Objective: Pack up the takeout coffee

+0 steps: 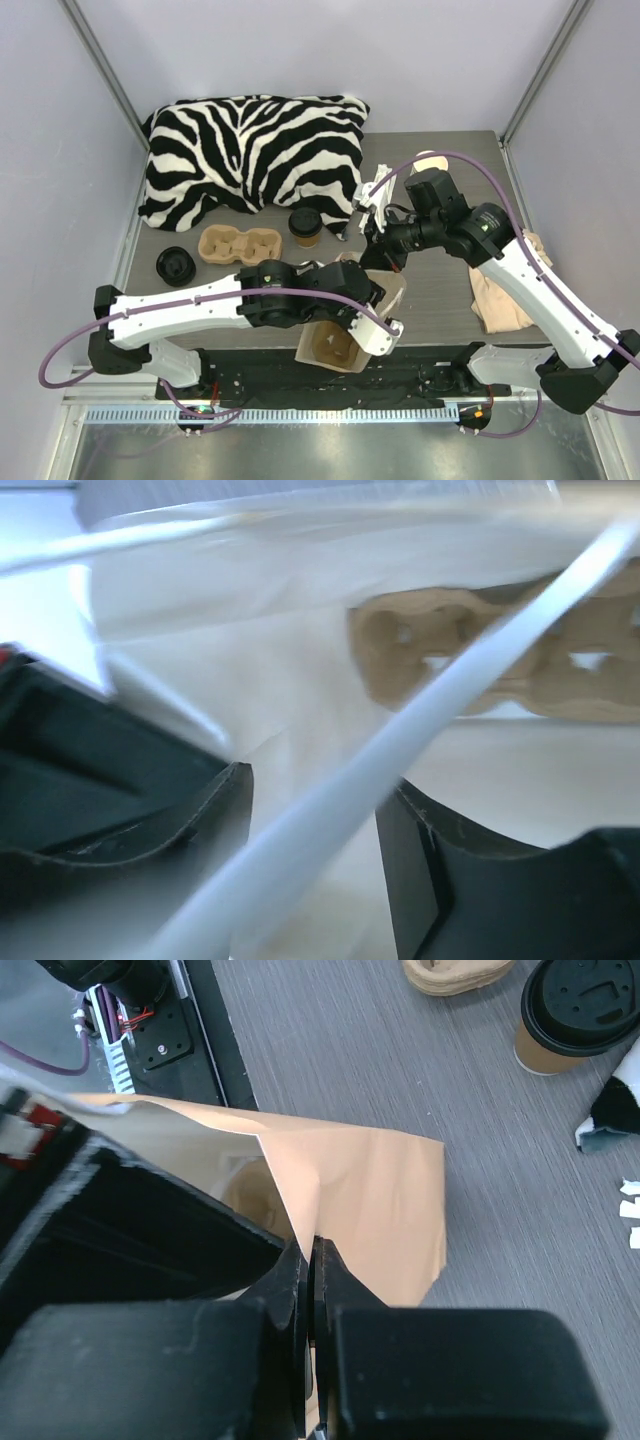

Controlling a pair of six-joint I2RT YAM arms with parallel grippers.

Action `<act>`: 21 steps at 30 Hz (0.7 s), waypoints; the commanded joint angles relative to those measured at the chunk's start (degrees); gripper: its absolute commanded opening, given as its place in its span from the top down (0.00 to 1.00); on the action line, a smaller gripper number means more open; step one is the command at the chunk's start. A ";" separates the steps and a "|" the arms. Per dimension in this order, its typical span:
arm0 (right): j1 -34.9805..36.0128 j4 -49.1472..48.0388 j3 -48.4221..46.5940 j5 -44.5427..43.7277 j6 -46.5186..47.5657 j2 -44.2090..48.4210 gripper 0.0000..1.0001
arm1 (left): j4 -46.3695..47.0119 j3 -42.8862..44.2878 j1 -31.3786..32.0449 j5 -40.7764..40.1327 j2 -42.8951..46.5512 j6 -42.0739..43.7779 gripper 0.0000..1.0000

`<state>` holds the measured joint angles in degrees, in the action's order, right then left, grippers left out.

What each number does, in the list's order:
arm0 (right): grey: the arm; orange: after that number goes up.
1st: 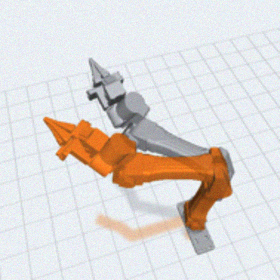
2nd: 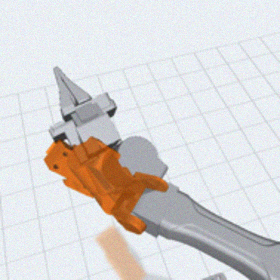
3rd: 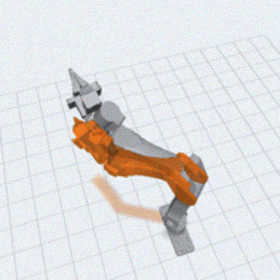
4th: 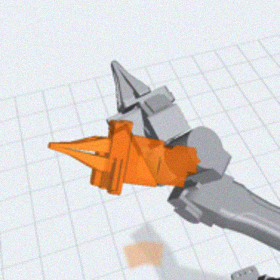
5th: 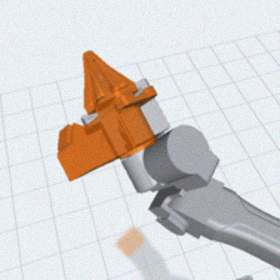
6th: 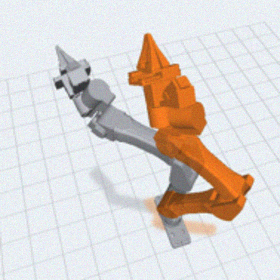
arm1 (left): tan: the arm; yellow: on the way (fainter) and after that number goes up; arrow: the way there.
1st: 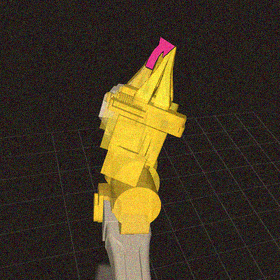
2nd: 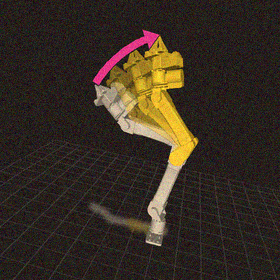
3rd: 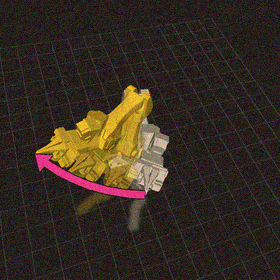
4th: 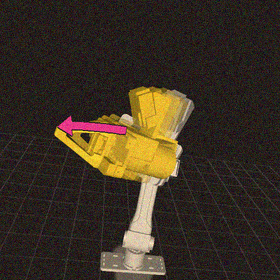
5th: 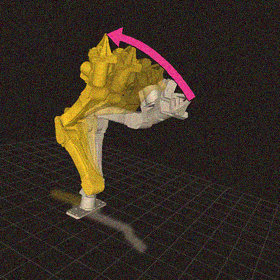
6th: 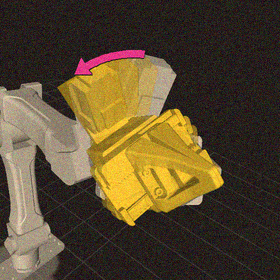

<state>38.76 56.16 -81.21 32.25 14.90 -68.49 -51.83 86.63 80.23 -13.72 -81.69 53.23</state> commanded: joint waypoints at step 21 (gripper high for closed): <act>0.52 -4.83 3.60 -7.90 -0.13 5.29 0.99 | 11.23 5.83 3.27 7.89 13.92 -6.98 0.34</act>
<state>38.94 54.33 -77.54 26.30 14.87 -65.06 -45.50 89.49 83.24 -12.80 -71.16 51.05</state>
